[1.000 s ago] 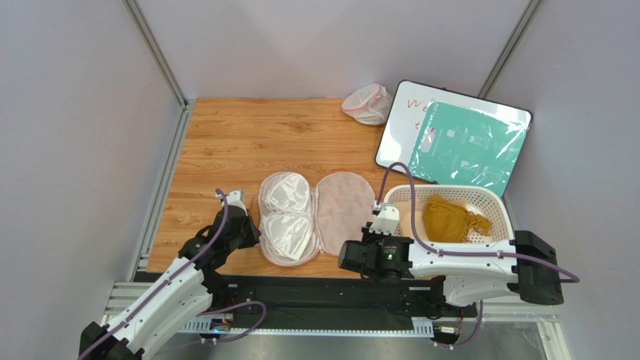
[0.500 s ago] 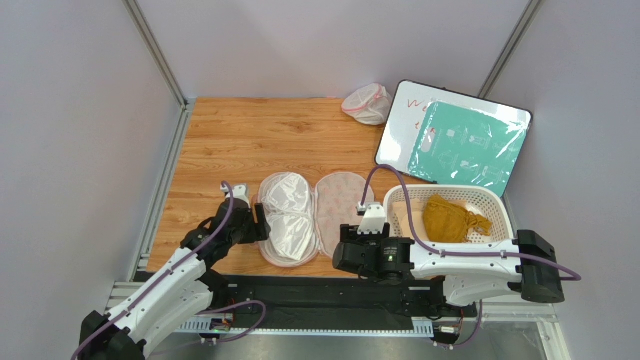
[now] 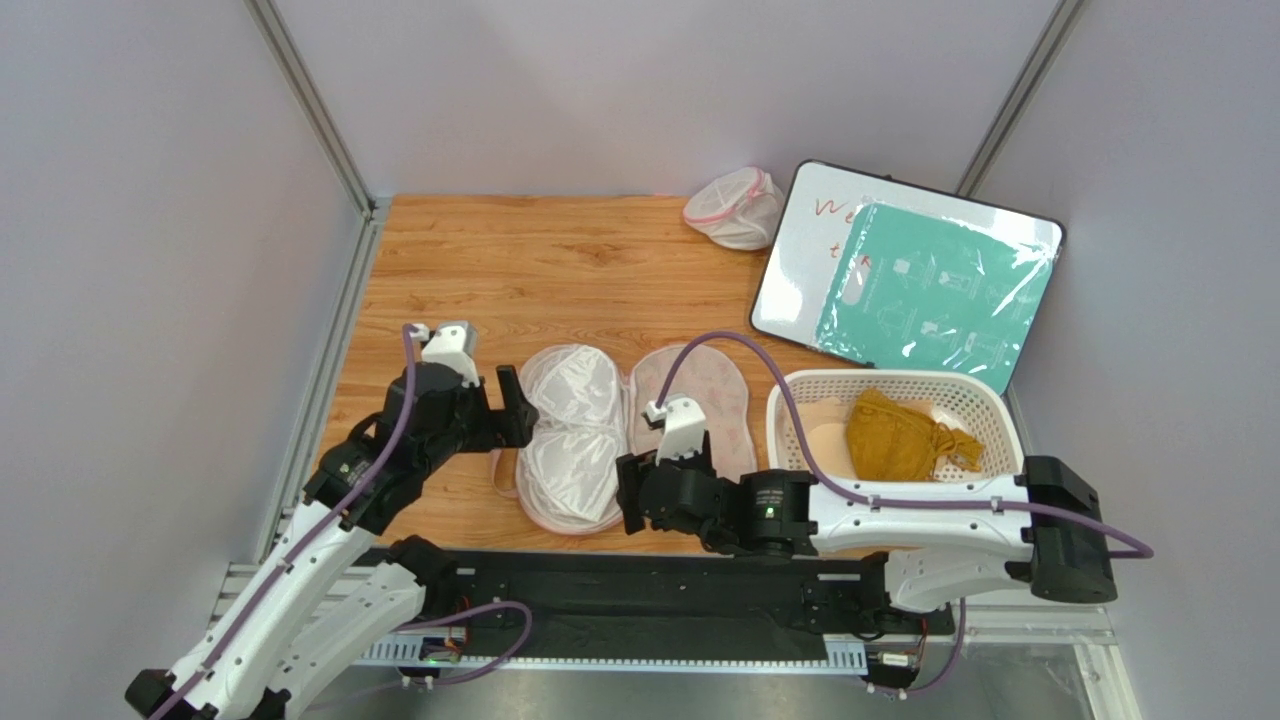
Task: Unzip the laundry bag and remove the bra
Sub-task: Open the laundry bag at the center of the board, then pick up the bra from the laundry bag.
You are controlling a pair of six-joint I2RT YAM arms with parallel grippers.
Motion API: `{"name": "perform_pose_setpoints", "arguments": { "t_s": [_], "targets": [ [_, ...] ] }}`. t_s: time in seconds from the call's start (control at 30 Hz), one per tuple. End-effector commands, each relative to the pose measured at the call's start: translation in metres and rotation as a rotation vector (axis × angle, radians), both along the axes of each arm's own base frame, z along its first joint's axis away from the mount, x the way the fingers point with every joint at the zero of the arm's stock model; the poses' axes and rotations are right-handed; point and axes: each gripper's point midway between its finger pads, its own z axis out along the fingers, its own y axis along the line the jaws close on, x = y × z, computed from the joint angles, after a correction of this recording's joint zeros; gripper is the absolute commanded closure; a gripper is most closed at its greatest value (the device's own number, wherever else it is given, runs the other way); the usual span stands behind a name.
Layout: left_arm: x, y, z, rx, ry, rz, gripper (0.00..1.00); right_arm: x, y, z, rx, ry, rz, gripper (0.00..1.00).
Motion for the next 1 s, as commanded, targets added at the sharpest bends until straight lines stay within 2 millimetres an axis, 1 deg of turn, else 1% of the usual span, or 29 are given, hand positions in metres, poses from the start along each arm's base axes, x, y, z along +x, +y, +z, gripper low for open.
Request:
{"name": "perform_pose_setpoints", "arguments": {
  "t_s": [0.0,0.1,0.13,0.2,0.23,0.3,0.33,0.4,0.43,0.5,0.53,0.57,0.67,0.73,0.83,0.97],
  "targets": [
    [0.000,0.012,0.008,0.103,-0.018,-0.037,0.00,0.002,0.042,0.019,0.143,0.023,0.106,0.22],
    [0.006,0.017,0.010,0.139,-0.027,-0.045,0.00,0.010,0.053,0.013,0.196,0.064,0.120,0.22],
    [0.007,0.019,0.010,0.140,-0.025,-0.051,0.00,0.013,0.055,0.007,0.179,0.070,0.122,0.22],
    [0.008,0.021,0.012,0.133,-0.030,-0.059,0.00,0.018,0.061,0.008,0.180,0.075,0.128,0.22],
    [0.009,0.020,0.016,0.127,-0.044,-0.073,0.00,0.020,0.063,-0.001,0.159,0.089,0.129,0.22],
    [0.010,0.023,0.021,0.112,-0.072,-0.063,0.00,0.026,0.067,-0.005,0.158,0.113,0.122,0.22],
    [0.010,0.025,0.024,0.109,-0.082,-0.051,0.00,0.028,0.068,-0.015,0.139,0.130,0.116,0.22],
    [0.008,0.028,0.028,0.101,-0.106,-0.036,0.00,0.031,0.070,-0.022,0.129,0.148,0.104,0.23],
    [0.007,0.029,0.030,0.099,-0.115,-0.034,0.00,0.035,0.071,-0.030,0.114,0.157,0.094,0.23],
    [0.003,0.033,0.028,0.099,-0.121,-0.024,0.00,0.037,0.073,-0.036,0.100,0.165,0.094,0.23],
    [0.001,0.034,0.027,0.095,-0.118,-0.011,0.00,0.037,0.077,-0.042,0.088,0.173,0.095,0.23],
    [-0.001,0.034,0.022,0.093,-0.109,-0.009,0.00,0.038,0.080,-0.044,0.086,0.177,0.096,0.23],
    [0.000,0.034,0.026,0.074,-0.131,-0.002,0.00,0.041,0.089,-0.054,0.069,0.193,0.096,0.24],
    [-0.001,0.036,0.024,0.082,-0.120,0.007,0.00,0.042,0.093,-0.062,0.059,0.208,0.090,0.24],
    [-0.001,0.034,0.023,0.080,-0.116,0.000,0.00,0.044,0.091,-0.073,0.042,0.233,0.060,0.25],
    [-0.001,0.033,0.022,0.077,-0.111,-0.007,0.00,0.045,0.083,-0.076,0.013,0.242,0.021,0.26]
  ]
}}
